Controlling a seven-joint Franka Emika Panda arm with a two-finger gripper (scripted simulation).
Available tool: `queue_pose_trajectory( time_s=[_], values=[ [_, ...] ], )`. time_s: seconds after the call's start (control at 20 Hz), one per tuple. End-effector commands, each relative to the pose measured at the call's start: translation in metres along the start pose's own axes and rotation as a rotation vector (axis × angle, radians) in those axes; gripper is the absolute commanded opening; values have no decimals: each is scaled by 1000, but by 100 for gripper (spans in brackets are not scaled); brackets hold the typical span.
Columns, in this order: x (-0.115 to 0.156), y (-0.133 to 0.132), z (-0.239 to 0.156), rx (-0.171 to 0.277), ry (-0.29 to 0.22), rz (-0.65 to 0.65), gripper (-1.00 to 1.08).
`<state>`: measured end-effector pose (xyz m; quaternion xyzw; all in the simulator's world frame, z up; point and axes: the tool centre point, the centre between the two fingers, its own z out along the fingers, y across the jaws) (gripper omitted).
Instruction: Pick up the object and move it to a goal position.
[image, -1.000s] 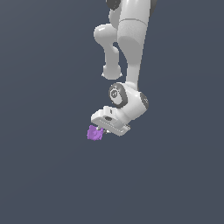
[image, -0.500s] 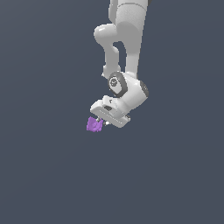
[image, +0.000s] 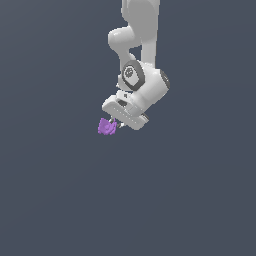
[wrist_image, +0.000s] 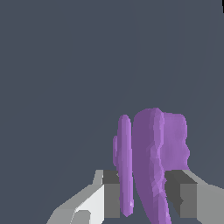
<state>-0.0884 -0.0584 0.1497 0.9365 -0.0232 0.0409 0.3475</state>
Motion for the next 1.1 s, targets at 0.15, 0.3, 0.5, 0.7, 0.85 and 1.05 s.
queue_pose_trajectory(
  time_s=[0.15, 0.3, 0.5, 0.7, 0.85, 1.05],
  values=[
    [-24, 22, -22, -1, 1, 0, -100],
    [-34, 32, -32, -1, 1, 0, -100],
    [-44, 42, -43, -3, 1, 1, -100],
    [-51, 49, -50, -4, 1, 1, -100],
    [-54, 52, -53, -5, 1, 2, -100],
    [-55, 53, -55, -5, 1, 2, -100]
  ],
)
